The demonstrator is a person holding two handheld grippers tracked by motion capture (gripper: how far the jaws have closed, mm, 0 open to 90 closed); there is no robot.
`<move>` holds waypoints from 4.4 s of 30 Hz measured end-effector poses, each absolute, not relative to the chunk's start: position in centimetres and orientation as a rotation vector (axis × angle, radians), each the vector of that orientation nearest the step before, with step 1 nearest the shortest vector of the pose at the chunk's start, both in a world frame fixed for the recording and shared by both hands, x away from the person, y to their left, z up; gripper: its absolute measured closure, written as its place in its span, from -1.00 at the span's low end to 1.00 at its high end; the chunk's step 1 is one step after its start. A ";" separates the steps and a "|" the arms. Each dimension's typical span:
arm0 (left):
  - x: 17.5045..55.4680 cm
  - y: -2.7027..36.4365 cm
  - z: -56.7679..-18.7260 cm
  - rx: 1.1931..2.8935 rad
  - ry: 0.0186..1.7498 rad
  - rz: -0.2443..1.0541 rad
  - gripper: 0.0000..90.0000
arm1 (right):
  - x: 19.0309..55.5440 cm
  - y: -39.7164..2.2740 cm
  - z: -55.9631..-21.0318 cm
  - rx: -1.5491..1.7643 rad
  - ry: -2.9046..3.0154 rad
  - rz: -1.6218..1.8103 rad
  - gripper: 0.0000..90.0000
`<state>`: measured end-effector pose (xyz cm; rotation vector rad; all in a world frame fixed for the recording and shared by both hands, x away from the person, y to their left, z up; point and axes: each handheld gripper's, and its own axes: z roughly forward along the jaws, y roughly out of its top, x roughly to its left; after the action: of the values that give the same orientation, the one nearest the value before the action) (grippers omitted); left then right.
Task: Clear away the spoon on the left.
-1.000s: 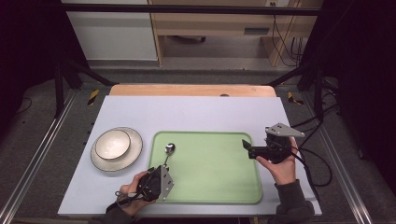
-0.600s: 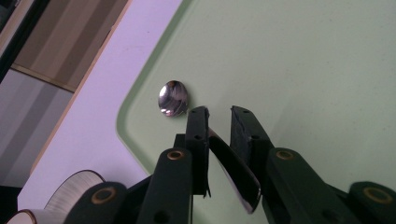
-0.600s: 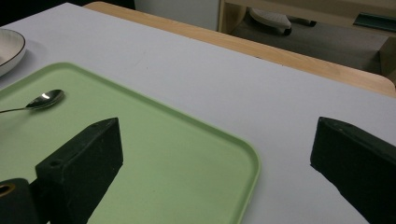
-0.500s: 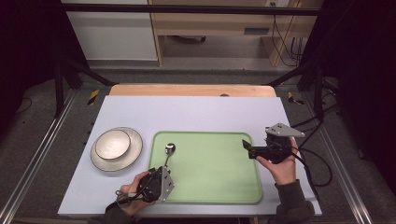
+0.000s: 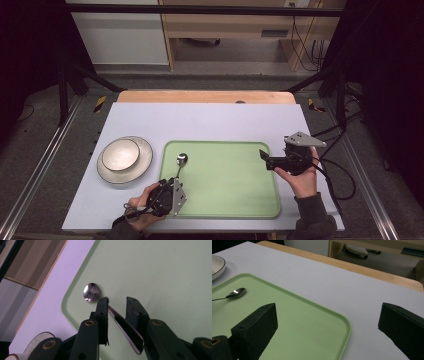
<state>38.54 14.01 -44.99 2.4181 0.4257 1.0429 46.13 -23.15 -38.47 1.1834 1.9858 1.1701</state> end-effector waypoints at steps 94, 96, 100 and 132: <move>40.2 17.3 -42.3 2.236 0.669 0.799 -0.61 | 46.1 -23.4 -38.3 1.187 1.977 1.162 -0.96; 40.2 17.7 -42.0 2.186 0.697 0.795 -0.61 | 46.0 -23.4 -38.2 1.192 1.973 1.165 -0.96; 40.3 18.7 -41.4 2.115 0.739 0.803 -0.61 | 46.0 -23.5 -38.2 1.188 1.972 1.164 -0.96; 41.0 26.3 -39.6 1.768 1.016 0.786 -0.67 | 45.9 -24.7 -38.0 1.219 1.933 1.150 -0.97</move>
<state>41.01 26.30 -39.56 1.7683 1.0160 0.7865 45.89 -24.71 -37.95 1.2191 1.9328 1.1500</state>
